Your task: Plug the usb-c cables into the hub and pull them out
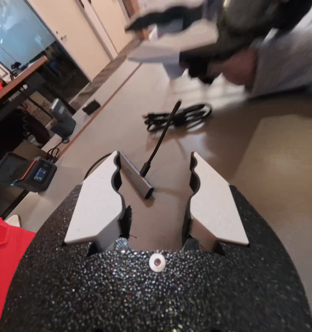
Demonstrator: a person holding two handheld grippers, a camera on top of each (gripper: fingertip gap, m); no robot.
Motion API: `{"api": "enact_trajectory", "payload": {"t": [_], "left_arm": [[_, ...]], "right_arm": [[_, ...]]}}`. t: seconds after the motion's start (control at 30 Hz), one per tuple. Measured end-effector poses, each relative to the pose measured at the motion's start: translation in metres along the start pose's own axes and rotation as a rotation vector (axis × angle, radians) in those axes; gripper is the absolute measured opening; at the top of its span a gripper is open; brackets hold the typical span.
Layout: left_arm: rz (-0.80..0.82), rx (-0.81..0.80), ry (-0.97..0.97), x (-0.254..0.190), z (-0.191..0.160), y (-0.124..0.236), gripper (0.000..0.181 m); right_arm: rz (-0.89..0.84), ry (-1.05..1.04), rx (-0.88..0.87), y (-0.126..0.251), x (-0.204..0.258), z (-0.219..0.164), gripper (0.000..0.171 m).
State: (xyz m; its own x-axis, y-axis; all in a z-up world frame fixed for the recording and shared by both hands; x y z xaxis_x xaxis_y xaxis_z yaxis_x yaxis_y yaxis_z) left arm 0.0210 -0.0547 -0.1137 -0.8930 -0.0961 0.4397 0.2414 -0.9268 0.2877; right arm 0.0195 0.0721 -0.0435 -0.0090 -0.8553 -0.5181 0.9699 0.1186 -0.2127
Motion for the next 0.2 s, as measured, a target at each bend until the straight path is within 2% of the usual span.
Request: {"api": "enact_trajectory", "payload": {"t": [0.03, 0.13, 0.2], "left_arm": [[-0.009, -0.030, 0.038, -0.002, 0.013, 0.012, 0.073], [0.035, -0.046, 0.139, 0.013, 0.040, 0.054, 0.068], [0.154, -0.025, 0.196, 0.048, 0.049, 0.092, 0.066]], "right_arm": [[-0.014, 0.005, -0.012, 0.001, -0.002, 0.002, 0.031], [-0.042, 0.026, -0.020, 0.003, -0.005, 0.003, 0.028], [-0.057, 0.033, -0.023, 0.004, -0.008, 0.003, 0.025]]}}
Point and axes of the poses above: each gripper's, where its closed fingertips meet, y back along the fingers, z out of its top, x = y × z across the jaws, the point moved 1 cm from there along y, back along the fingers, and after that the axes turned 6 degrees about z, right-handed, at the moved point
